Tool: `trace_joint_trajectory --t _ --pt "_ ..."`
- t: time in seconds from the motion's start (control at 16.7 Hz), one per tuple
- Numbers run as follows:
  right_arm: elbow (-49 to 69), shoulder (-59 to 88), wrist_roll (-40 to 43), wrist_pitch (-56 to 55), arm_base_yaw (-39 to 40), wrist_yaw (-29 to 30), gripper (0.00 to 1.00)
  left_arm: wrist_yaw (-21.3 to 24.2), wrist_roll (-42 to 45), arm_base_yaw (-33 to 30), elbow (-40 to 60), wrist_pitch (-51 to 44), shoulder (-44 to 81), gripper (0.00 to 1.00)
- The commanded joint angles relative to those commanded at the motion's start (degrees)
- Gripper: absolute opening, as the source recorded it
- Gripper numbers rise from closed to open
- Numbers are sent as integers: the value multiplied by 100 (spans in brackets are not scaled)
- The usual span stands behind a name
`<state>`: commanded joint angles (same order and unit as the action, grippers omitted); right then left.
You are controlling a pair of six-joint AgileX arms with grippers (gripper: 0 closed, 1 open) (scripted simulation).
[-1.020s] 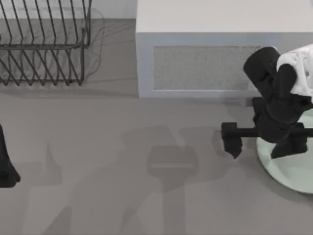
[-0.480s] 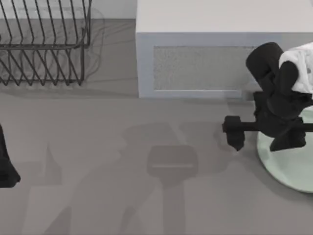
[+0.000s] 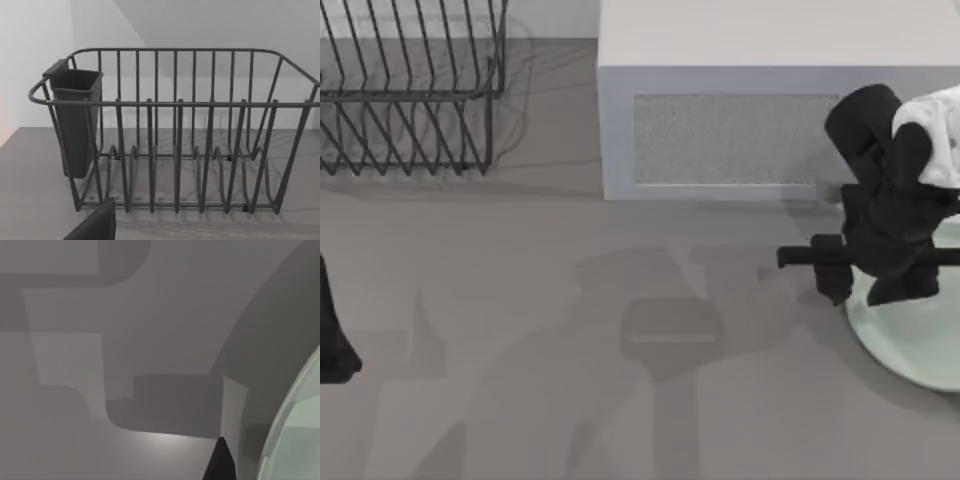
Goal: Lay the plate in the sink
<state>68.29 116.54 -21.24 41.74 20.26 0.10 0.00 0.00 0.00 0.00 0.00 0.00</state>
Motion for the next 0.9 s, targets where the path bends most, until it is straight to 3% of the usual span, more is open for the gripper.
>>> trace_joint_trajectory --t 0.12,0.18,0.9 --pt "0 0 0 0 0 0 2 0 0 0 0 0 0 100" --pt "0 0 0 0 0 0 0 0 0 0 0 0 0 100" --pt "143 -436 -28 352 95 27 0 0 0 0 0 0 0 100"
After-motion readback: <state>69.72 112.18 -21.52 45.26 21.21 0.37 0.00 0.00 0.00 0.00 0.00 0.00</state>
